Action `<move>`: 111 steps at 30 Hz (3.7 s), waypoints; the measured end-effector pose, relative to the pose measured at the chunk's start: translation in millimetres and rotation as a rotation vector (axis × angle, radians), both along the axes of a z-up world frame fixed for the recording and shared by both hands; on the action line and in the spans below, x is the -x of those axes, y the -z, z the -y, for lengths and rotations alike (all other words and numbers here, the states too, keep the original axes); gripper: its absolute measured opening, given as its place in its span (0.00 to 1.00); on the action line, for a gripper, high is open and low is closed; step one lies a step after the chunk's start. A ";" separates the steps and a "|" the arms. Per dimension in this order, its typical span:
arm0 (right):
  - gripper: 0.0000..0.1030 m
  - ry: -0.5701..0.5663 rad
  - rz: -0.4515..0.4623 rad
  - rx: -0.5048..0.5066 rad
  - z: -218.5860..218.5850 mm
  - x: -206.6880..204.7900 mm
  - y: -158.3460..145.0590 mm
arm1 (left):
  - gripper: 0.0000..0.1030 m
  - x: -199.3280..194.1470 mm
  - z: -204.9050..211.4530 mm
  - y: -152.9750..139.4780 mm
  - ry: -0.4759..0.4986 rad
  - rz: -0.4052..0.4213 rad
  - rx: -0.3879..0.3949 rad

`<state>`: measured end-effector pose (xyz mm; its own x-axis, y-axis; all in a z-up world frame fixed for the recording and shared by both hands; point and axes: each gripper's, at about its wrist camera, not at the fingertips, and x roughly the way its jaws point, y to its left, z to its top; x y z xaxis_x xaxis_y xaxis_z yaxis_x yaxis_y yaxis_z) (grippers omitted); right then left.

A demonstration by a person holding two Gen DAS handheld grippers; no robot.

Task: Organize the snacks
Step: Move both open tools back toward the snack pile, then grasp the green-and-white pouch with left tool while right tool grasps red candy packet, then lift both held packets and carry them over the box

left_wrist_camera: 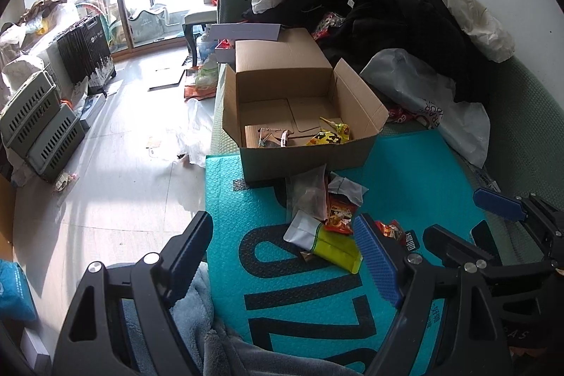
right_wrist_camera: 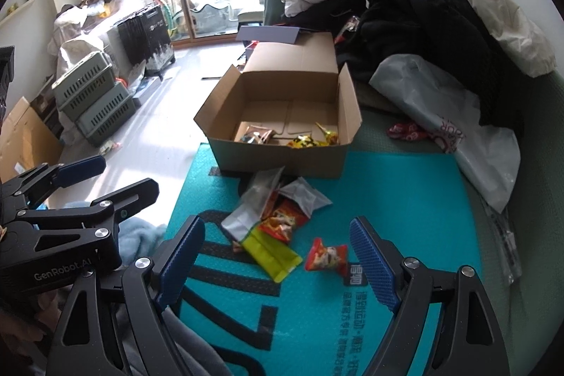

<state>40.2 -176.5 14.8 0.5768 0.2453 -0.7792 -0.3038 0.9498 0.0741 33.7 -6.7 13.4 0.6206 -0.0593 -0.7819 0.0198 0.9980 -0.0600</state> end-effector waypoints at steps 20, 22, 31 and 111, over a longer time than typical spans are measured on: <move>0.82 0.021 -0.160 -0.011 12.9 -0.2 95.9 | 0.79 1.5 -8.6 85.2 -0.074 -0.216 0.073; 0.82 0.030 -0.170 -0.010 16.2 -4.7 101.8 | 0.80 -2.3 -6.0 91.8 -0.078 -0.234 0.086; 0.82 0.104 -0.224 -0.021 38.0 -30.7 129.6 | 0.79 -23.7 1.8 116.0 -0.103 -0.288 0.124; 0.52 0.139 -0.324 -0.139 67.5 -36.4 158.0 | 0.43 -31.4 8.3 170.4 -0.103 -0.386 0.217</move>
